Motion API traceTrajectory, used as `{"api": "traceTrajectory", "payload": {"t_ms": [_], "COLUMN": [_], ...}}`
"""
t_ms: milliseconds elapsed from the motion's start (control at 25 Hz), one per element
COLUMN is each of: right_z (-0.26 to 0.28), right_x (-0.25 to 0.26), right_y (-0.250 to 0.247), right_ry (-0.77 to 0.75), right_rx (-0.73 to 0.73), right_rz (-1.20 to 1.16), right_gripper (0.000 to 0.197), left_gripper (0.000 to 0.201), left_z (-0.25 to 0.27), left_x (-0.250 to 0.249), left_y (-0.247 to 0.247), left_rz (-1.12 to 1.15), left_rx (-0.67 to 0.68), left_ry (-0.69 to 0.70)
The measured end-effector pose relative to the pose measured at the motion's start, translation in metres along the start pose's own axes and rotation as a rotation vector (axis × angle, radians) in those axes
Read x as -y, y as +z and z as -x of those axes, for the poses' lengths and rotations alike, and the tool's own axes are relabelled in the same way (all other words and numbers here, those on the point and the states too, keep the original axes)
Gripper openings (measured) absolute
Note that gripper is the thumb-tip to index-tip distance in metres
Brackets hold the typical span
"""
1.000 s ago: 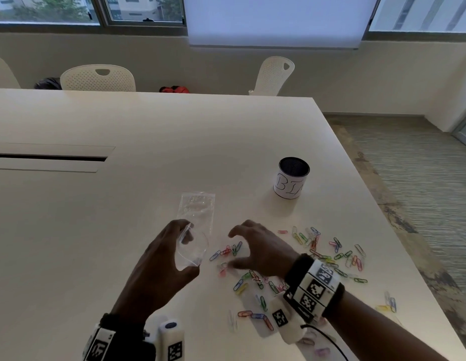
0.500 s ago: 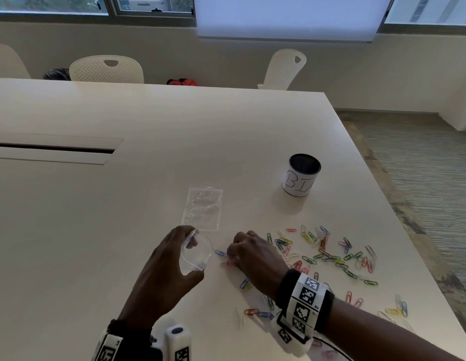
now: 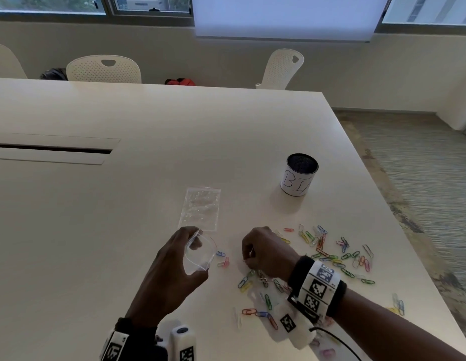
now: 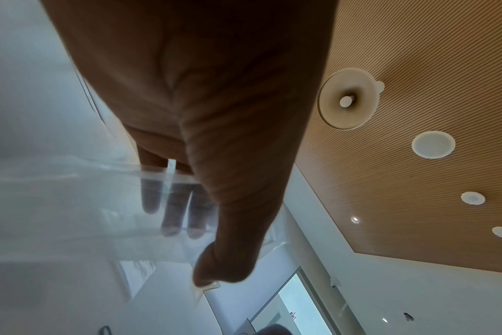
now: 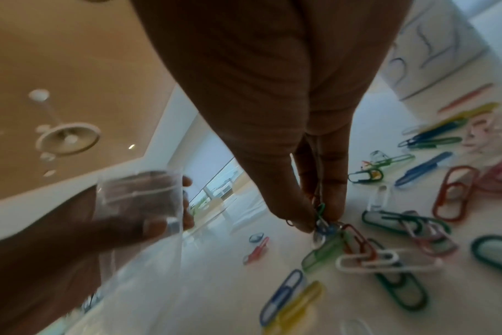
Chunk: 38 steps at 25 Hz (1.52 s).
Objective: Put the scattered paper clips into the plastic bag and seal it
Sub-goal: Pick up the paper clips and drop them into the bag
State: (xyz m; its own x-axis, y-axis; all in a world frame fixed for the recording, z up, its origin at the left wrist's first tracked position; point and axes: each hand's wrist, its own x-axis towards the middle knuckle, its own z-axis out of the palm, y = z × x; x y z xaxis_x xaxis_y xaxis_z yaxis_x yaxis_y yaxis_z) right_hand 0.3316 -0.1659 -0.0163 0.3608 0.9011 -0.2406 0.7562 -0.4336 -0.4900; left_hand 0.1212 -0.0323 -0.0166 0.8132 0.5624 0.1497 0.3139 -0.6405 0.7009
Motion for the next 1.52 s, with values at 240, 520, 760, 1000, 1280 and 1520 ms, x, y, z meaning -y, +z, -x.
{"api": "traceTrajectory", "payload": {"t_ms": [240, 520, 760, 1000, 1280, 1520], "right_z": [0.009, 0.027, 0.021, 0.012, -0.023, -0.028], "right_x": [-0.012, 0.047, 0.062, 0.049, 0.021, 0.022], "right_y": [-0.019, -0.036, -0.027, -0.034, 0.001, 0.014], "right_ry": [0.028, -0.194, -0.276, -0.246, -0.309, -0.437], "right_rx": [-0.063, -0.236, -0.244, -0.348, 0.04, 0.088], "right_rz": [-0.338, -0.595, -0.483, -0.444, -0.001, 0.142], "right_gripper": [0.009, 0.011, 0.016, 0.011, 0.035, 0.02], "left_gripper": [0.062, 0.062, 0.055, 0.062, 0.061, 0.061], "left_z": [0.003, 0.0, 0.001, 0.004, 0.013, 0.013], "left_x": [-0.001, -0.005, -0.007, -0.002, 0.003, 0.004], "left_y": [0.007, 0.011, 0.013, 0.012, -0.002, -0.002], "left_rz": [0.036, 0.052, 0.053, 0.066, 0.07, 0.071], "left_rx": [-0.013, 0.007, 0.02, -0.006, -0.067, -0.066], "left_ry": [0.007, 0.024, 0.041, 0.008, -0.026, -0.032]}}
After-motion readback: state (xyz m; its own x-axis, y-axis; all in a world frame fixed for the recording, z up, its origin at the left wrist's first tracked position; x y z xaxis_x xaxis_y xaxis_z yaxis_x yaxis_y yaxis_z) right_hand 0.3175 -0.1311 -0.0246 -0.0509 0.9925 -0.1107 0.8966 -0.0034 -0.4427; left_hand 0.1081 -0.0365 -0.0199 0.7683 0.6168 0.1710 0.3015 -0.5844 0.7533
